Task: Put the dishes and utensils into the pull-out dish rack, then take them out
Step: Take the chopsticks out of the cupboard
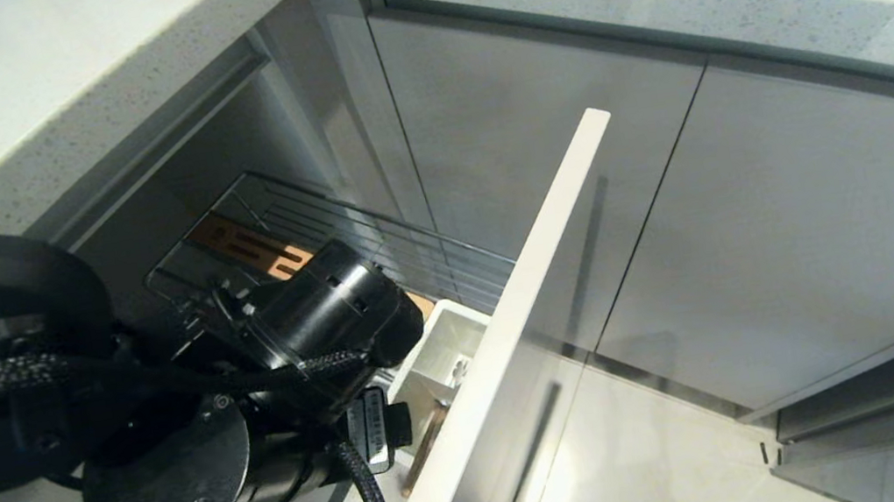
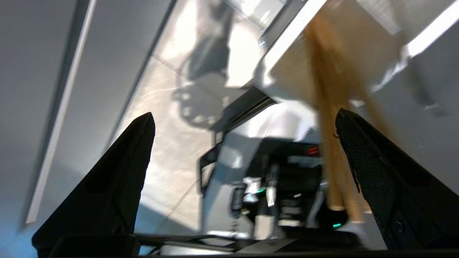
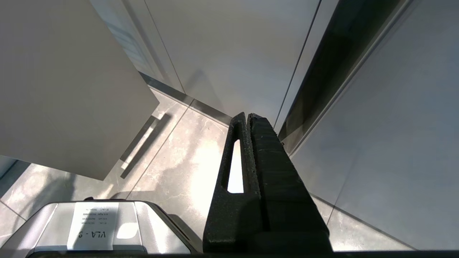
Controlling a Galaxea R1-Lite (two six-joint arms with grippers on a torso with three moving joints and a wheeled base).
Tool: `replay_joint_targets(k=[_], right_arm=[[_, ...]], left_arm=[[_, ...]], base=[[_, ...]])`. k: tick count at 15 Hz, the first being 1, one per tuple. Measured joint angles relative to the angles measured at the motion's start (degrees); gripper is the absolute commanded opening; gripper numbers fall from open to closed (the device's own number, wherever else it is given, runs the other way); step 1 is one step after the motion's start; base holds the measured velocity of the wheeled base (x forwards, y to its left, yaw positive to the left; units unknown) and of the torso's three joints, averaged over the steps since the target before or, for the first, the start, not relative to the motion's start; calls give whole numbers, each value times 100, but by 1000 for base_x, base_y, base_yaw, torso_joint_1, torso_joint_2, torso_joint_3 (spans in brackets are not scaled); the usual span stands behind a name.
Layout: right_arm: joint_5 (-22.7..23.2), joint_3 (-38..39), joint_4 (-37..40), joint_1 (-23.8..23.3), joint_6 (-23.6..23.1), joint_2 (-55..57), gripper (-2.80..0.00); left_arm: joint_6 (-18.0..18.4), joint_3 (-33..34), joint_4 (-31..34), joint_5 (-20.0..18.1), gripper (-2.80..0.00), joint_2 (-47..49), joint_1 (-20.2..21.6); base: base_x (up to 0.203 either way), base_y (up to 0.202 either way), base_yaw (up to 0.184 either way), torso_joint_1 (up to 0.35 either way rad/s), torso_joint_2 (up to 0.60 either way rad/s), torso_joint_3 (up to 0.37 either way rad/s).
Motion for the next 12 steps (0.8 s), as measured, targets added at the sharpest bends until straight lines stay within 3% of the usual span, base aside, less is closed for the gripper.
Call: replay_joint_targets(k=[4, 9, 12], right_arm=[[-1, 0, 0, -1, 0, 0, -280], [0, 0, 0, -1, 0, 0, -280], [0, 0, 0, 0, -2, 0, -280]], left_arm=[[-35, -55, 3, -38, 0, -91, -119], [-27, -101, 203, -599, 0, -111, -287], [-25, -119, 380, -684, 0, -78, -314]], base=[[0, 0, 0, 0, 0, 0], [0, 0, 0, 0, 0, 0], [0, 0, 0, 0, 0, 0]])
